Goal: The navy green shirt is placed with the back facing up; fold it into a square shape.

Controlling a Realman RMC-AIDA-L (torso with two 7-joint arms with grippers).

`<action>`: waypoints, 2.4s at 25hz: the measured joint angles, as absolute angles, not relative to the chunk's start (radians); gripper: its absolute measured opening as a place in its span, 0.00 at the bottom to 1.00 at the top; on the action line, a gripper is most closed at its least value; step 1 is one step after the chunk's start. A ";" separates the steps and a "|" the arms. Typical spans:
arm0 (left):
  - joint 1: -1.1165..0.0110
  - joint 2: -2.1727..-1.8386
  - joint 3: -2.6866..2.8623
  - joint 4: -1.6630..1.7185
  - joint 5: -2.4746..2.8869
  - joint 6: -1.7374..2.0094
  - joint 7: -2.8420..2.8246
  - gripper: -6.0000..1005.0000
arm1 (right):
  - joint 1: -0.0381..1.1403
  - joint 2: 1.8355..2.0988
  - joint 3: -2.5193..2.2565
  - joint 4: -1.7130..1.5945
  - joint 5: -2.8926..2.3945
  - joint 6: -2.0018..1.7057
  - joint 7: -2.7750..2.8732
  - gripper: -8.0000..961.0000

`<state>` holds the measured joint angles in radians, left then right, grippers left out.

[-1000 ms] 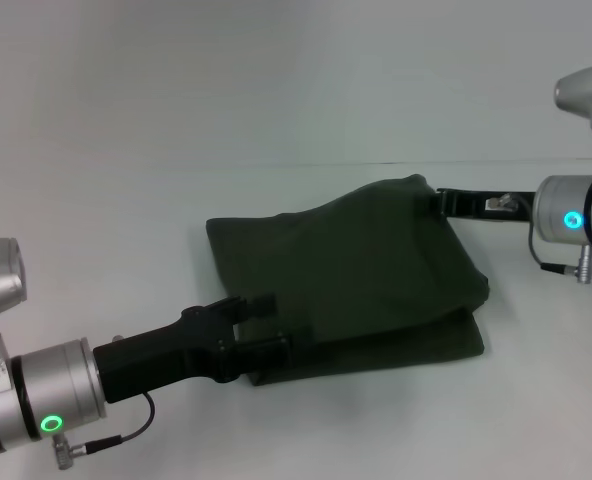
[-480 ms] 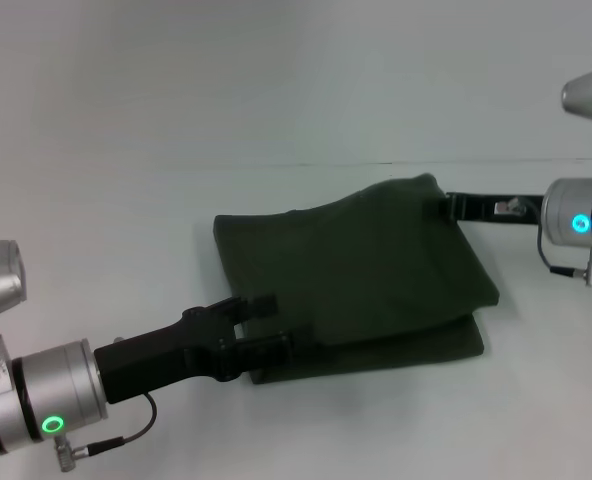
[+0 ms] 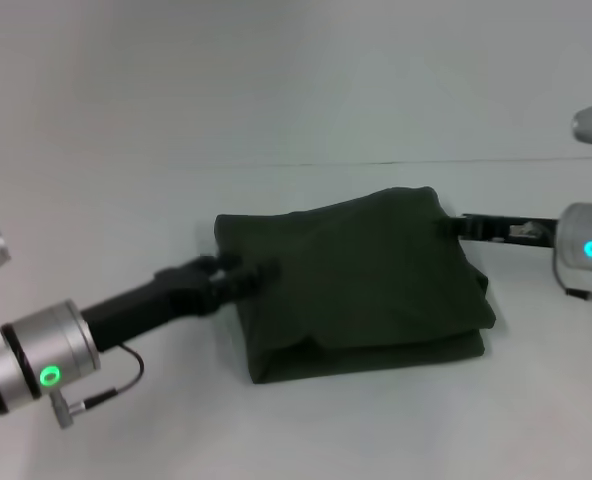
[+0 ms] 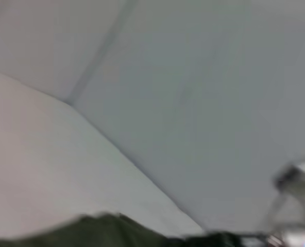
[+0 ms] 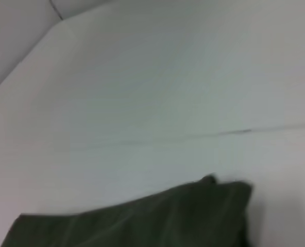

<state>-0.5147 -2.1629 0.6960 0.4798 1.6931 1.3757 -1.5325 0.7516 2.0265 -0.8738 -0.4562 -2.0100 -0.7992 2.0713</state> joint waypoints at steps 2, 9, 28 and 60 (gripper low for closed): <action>-0.530 -2.163 0.670 0.475 1.680 1.331 -1.543 0.92 | 0.715 2.026 -0.868 -0.520 -2.004 -0.815 2.076 0.12; -0.584 -2.163 0.657 0.452 1.670 1.152 -1.582 0.92 | 0.642 2.006 -0.805 -0.635 -1.956 -0.944 2.069 0.39; -0.521 -2.163 0.638 0.487 1.646 1.337 -1.536 0.92 | 0.744 2.072 -0.846 -0.465 -1.954 -1.210 1.583 0.48; -0.464 -2.166 0.609 0.474 1.655 1.391 -1.461 0.92 | 0.826 2.097 -1.011 -0.357 -1.820 -1.068 1.400 0.01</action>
